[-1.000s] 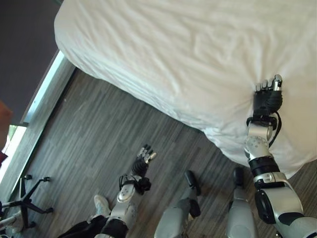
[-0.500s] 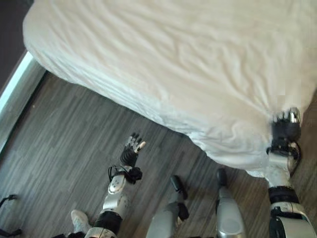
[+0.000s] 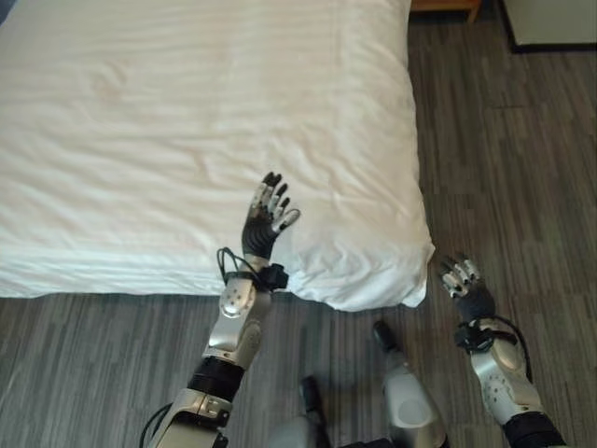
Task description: Making the bed.
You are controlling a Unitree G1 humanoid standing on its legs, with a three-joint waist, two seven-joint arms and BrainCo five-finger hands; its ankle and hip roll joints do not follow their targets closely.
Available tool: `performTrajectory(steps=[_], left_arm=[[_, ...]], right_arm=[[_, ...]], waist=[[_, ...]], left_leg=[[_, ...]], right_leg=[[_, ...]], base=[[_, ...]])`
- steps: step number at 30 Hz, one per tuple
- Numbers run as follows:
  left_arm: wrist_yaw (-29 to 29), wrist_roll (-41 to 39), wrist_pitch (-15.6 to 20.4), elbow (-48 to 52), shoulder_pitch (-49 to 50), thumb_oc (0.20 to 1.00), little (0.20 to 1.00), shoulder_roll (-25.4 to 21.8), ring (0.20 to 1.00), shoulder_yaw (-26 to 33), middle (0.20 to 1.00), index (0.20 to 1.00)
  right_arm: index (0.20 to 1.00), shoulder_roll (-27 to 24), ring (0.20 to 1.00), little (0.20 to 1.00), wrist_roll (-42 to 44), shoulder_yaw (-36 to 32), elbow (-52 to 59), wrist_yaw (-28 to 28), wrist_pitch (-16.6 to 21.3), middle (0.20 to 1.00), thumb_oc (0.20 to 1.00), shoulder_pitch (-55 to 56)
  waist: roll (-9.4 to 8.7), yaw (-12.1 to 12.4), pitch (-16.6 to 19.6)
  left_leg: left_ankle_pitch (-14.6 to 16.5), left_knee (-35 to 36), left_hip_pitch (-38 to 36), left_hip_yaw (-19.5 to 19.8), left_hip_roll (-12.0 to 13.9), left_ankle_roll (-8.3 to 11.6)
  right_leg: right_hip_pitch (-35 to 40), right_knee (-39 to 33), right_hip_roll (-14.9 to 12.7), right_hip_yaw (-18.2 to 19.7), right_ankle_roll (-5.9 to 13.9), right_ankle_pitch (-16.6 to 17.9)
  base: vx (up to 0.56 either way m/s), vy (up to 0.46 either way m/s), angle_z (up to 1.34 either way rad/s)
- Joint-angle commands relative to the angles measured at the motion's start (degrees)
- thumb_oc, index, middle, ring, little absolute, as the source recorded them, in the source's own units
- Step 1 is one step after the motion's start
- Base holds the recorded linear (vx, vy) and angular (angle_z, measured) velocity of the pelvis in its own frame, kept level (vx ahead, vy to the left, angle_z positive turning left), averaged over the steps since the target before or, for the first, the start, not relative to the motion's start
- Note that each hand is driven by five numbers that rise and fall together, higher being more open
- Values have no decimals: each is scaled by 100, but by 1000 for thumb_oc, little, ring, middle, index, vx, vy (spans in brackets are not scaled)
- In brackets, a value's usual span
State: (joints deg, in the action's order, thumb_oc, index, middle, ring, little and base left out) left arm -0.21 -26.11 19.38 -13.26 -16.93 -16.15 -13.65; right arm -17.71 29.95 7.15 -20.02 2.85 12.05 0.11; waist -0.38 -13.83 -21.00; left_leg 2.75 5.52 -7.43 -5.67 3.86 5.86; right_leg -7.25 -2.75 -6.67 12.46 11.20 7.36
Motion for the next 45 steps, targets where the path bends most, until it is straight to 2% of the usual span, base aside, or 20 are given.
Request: performTrajectory(steps=[1, 7, 8, 9, 10, 11, 16, 17, 21, 25, 26, 27, 28, 29, 31, 33, 36, 40, 43, 45], left_arm=[[172, 655, 162, 404, 691, 1000, 1000, -284, 1000, -19, 1000, 1000], [262, 759, 67, 500, 1015, 1000, 1000, -534, 1000, 65, 1000, 1000], [309, 825, 34, 469, 1053, 1000, 1000, -570, 1000, 73, 1000, 1000], [417, 908, -2, 496, 1239, 1000, 1000, -602, 1000, 173, 1000, 1000], [405, 866, -28, 502, 1345, 1000, 1000, -580, 1000, 237, 1000, 1000], [115, 683, -183, 1789, 1957, 1000, 1000, -820, 1000, 518, 1000, 1000], [-186, 115, 91, 2122, 2683, 1000, 1000, -757, 1000, 954, 1000, 1000], [-272, 28, 31, 2210, 2668, 1000, 1000, -714, 1000, 919, 1000, 1000], [-451, -31, 3, 2179, 2615, 1000, 1000, -624, 1000, 728, 1000, 1000], [-545, -270, -2, 2170, 2459, 1000, 1000, -559, 1000, 530, 1000, 1000], [-526, -305, -2, 2161, 2423, 1000, 1000, -545, 1000, 471, 1000, 1000], [-403, -330, 13, 2121, 2332, 1000, 1000, -487, 1000, 320, 1000, 1000], [-356, -355, 32, 2126, 2317, 1000, 1000, -436, 1000, 263, 1000, 1000], [-255, -331, 37, 2139, 2337, 1000, 1000, -398, 1000, 230, 1000, 1000], [-176, -309, 93, 2138, 2344, 1000, 1000, -305, 1000, 130, 1000, 1000], [-174, -347, 121, 2150, 2344, 1000, 1000, -264, 1000, 104, 1000, 1000], [-116, -367, 144, 2145, 2359, 1000, 1000, -240, 1000, 29, 1000, 1000], [45, -272, 126, 2096, 2279, 1000, 1000, -260, 1000, -80, 1000, 1000], [160, -169, 126, 2108, 2186, 1000, 1000, -234, 1000, -124, 1000, 1000], [201, -153, 122, 2130, 2203, 1000, 1000, -214, 1000, -110, 1000, 1000]], right_arm=[[1000, -254, 1000, 1000, -1498, 134, 832, -276, 170, 1000, 1000, 355], [1000, -438, 1000, 1000, -2329, 188, 1612, -407, 61, 1000, 1000, 386], [1000, -435, 1000, 1000, -2449, 230, 1739, -461, 42, 1000, 1000, 345], [1000, -381, 1000, 1000, -2312, 406, 1916, -359, 63, 1000, 1000, 262], [1000, -373, 1000, 1000, -2231, 445, 2015, -294, 68, 1000, 1000, 267], [1000, -427, 1000, 1000, -2089, 270, 2051, -340, 96, 1000, 1000, 317], [1000, -551, 1000, 1000, -2065, -14, 2397, -254, 202, 1000, 1000, 465], [1000, -570, 1000, 1000, -2089, -40, 2336, -208, 186, 1000, 1000, 535], [1000, -495, 1000, 1000, -2004, -174, 2319, -99, 190, 1000, 1000, 827], [1000, -566, 1000, 1000, -1908, -238, 2448, -97, 250, 1000, 1000, 910], [1000, -587, 1000, 1000, -1868, -196, 2462, -92, 268, 1000, 1000, 907], [1000, -715, 1000, 1000, -1919, -36, 2507, -153, 272, 1000, 1000, 797], [1000, -757, 1000, 1000, -1891, 44, 2535, -164, 273, 1000, 1000, 750], [1000, -788, 1000, 1000, -1855, 147, 2564, -159, 231, 1000, 1000, 687], [1000, -824, 1000, 1000, -1841, 360, 2603, -137, 224, 1000, 1000, 646], [1000, -824, 1000, 1000, -1840, 452, 2590, -122, 231, 1000, 1000, 614], [1000, -808, 1000, 1000, -1802, 626, 2526, -105, 246, 1000, 1000, 543], [1000, -822, 1000, 1000, -1804, 711, 2475, -188, 242, 1000, 1000, 517], [1000, -874, 1000, 1000, -1906, 627, 2467, -303, 239, 1000, 1000, 522], [1000, -879, 1000, 1000, -2004, 551, 2498, -386, 195, 1000, 1000, 571]], waist=[[-270, 13, 925], [-376, 61, 857], [-318, 140, 808], [-257, 299, 802], [-239, 365, 832], [-118, 617, 879], [-22, 921, 1024], [-6, 970, 1107], [-28, 847, 1208], [-63, 803, 1110], [-55, 824, 1071], [-105, 965, 886], [-120, 997, 853], [-163, 1099, 828], [-178, 1294, 790], [-174, 1366, 774], [-75, 1457, 819], [77, 1678, 820], [101, 1712, 769], [161, 1651, 829]], left_leg=[[384, -52, -393, -246, -34, 9], [274, -52, -335, -546, 23, -93], [235, -52, -329, -691, 85, -141], [65, -52, -275, -1077, 167, -180], [16, -52, -264, -1264, 195, -192], [-77, -107, -201, -1543, 266, -243], [-73, -173, -272, -2091, 386, -230], [-87, -270, -298, -2412, 460, -191], [-93, -681, -350, -2711, 726, 17], [-300, -2060, -120, -2824, 1282, 319], [-602, -2673, 7, -2707, 1547, 498], [-1245, -3680, 426, -2095, 1805, 532], [-1213, -3785, 572, -1800, 1760, 472], [-1015, -3845, 745, -1330, 1433, 362], [-692, -3658, 1125, -582, 858, 216], [-641, -3394, 1193, -371, 691, 182], [-392, -2031, 1183, -292, 561, 67], [-1064, -525, 1512, -181, 311, 141], [-1183, -128, 1874, -674, 372, 187], [-1330, -179, 1946, -1709, 644, 97]], right_leg=[[-351, -72, -198, -671, 337, 389], [-621, 75, -219, -1115, 380, 471], [-594, 233, -327, -1694, 273, 229], [-399, 645, -622, -2769, -22, -92], [-261, 798, -705, -3012, -94, -174], [152, 1049, -868, -3368, -143, -350], [609, 1493, -1112, -3719, -45, -560], [757, 1362, -1184, -4163, -56, -559], [945, 738, -804, -4020, -156, -680], [1247, 365, -449, -3871, -410, -897], [1385, 210, -256, -3764, -533, -1007], [1521, 18, -32, -3541, -788, -1048], [1544, -77, -6, -3392, -811, -1047], [1524, -85, -13, -3146, -818, -1036], [1517, -86, -31, -2670, -774, -1036], [1514, -98, -40, -2498, -734, -1025], [1624, -167, -8, -2258, -591, -1127], [1955, -218, 195, -2001, -563, -1359], [2218, -192, 224, -2074, -553, -1569], [2497, -133, 291, -2167, -512, -1773]], base=[[-165, 70, -34], [-202, 34, -70], [-369, 20, -93], [-458, 18, -128], [-490, -39, -178], [-318, -49, -175], [-91, -62, -118], [-28, -91, -103], [80, -276, -92], [115, -286, -125], [86, -367, -106], [103, -375, -127], [95, -250, -135], [129, -57, -137], [122, -6, -145], [106, 18, -147], [230, 71, -103], [366, 49, -86], [311, 50, -12], [395, 124, -8]])
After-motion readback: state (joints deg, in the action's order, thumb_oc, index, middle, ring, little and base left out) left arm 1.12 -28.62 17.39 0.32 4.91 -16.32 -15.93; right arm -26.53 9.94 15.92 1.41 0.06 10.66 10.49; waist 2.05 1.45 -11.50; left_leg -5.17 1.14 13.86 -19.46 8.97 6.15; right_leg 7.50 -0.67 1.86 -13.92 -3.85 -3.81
